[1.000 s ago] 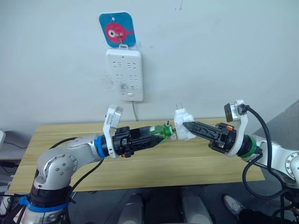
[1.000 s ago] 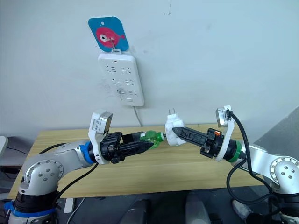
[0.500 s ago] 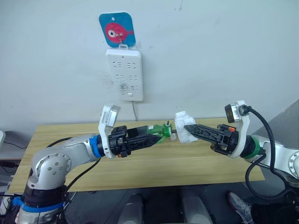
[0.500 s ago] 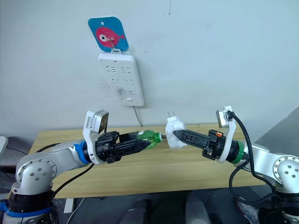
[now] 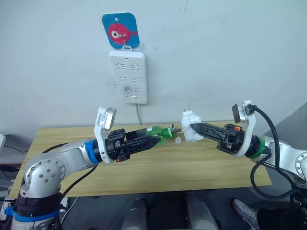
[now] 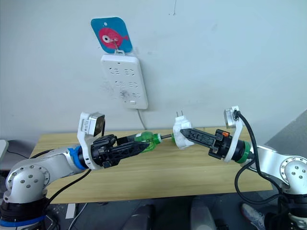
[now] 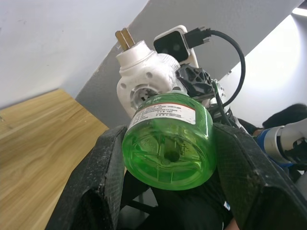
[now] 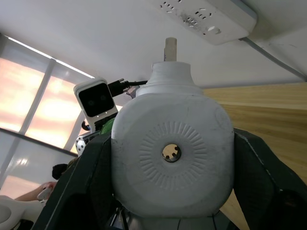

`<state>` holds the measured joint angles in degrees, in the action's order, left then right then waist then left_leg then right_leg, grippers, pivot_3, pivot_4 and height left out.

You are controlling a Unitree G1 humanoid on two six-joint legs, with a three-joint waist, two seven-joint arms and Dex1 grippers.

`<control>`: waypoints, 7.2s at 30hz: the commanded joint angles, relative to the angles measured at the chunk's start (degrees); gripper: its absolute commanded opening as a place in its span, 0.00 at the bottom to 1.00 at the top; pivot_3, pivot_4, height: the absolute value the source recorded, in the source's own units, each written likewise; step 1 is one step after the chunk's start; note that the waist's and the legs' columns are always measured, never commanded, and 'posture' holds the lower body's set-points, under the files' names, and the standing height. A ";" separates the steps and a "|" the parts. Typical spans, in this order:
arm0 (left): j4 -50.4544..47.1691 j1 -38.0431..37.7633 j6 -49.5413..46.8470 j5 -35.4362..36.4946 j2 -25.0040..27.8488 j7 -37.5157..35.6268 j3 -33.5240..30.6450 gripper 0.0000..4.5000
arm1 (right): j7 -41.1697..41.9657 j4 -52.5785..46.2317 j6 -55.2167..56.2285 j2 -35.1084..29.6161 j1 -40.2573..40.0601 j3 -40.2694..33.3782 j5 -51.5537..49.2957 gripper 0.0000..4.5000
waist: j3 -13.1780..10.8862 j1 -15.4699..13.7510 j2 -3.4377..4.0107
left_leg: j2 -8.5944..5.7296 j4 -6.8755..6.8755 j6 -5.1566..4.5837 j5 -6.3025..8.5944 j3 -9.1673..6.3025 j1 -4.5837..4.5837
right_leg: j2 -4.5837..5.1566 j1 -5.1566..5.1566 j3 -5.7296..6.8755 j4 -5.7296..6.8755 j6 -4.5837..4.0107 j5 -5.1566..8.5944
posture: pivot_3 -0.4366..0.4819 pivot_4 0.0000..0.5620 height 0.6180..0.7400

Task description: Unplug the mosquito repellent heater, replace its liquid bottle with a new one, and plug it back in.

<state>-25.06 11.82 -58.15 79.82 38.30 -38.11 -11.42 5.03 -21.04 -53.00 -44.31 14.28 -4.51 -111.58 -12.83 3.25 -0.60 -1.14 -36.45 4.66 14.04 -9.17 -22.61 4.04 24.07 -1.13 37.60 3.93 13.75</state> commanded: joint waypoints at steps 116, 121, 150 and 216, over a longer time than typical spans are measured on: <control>1.84 6.61 6.99 -12.55 -11.90 -1.51 6.30 0.54 | 10.71 -13.40 -5.93 -9.58 -3.87 0.16 6.32 1.00 | -0.01 -0.13 -0.03 | -0.03 -0.11 0.00 0.00 -0.02 -0.06 | 0.01 -0.03 0.03 -0.03 0.05 0.01 | 0.39 0.35 1.00; 2.09 7.02 6.34 -11.84 -11.75 -2.35 6.27 0.54 | 24.23 -17.22 -7.60 -16.85 -9.58 -7.04 17.76 0.86 | -0.01 -0.25 -0.03 | -0.03 -0.12 0.00 0.00 -0.03 -0.08 | 0.01 -0.03 0.05 -0.06 0.07 0.01 | 0.38 0.34 1.00; 4.31 8.17 2.84 -6.85 -10.83 -2.15 7.36 0.54 | 27.68 -12.30 -10.08 -9.22 10.36 -0.01 22.10 0.00 | -0.01 0.07 -0.03 | -0.04 -0.30 0.00 0.00 -0.04 -0.15 | 0.01 -0.02 0.05 -0.03 0.11 -0.04 | 0.36 0.35 1.00; 4.03 8.38 4.74 -12.24 -12.55 -6.24 7.79 0.53 | 11.00 -1.46 -7.90 -3.79 -7.21 -5.74 -1.42 1.00 | -0.04 0.21 -0.08 | -0.05 -0.33 -0.09 0.06 -0.01 -0.20 | 0.00 -0.06 0.02 -0.16 0.14 -0.06 | 0.36 0.35 1.00</control>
<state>-18.55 20.06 -53.42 65.46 25.66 -43.44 -2.75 14.68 -22.05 -61.02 -48.41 6.33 -9.93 -111.48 -12.87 3.45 -0.68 -1.19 -36.79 4.56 14.09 -9.18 -22.81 4.04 24.01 -1.10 37.44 4.07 13.69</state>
